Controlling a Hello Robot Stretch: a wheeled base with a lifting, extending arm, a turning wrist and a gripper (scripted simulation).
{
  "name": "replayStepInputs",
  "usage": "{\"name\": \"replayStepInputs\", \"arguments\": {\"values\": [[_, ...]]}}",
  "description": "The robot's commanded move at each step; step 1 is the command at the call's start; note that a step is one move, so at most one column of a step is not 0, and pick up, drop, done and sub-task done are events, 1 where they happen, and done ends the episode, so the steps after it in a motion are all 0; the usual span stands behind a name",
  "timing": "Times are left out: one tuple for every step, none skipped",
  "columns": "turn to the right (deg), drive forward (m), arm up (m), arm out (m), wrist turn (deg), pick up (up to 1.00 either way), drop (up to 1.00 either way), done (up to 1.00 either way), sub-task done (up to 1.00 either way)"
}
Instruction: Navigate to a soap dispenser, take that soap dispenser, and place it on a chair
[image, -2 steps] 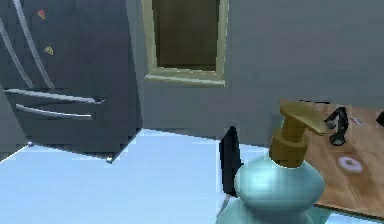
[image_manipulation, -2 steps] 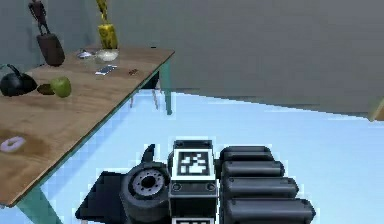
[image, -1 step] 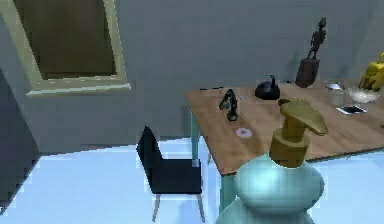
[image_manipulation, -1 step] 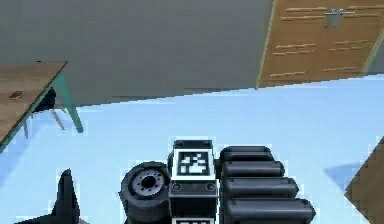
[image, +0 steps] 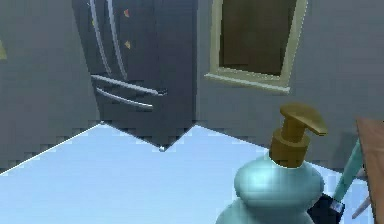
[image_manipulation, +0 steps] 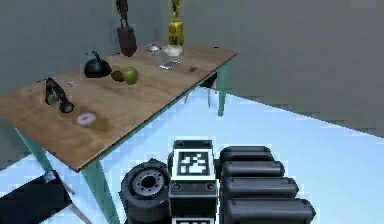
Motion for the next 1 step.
{"name": "replayStepInputs", "arguments": {"values": [[-18.0, 0.0, 0.0, 0.0, 0.0, 0.0, 0.0, 0.0, 0.0]]}}
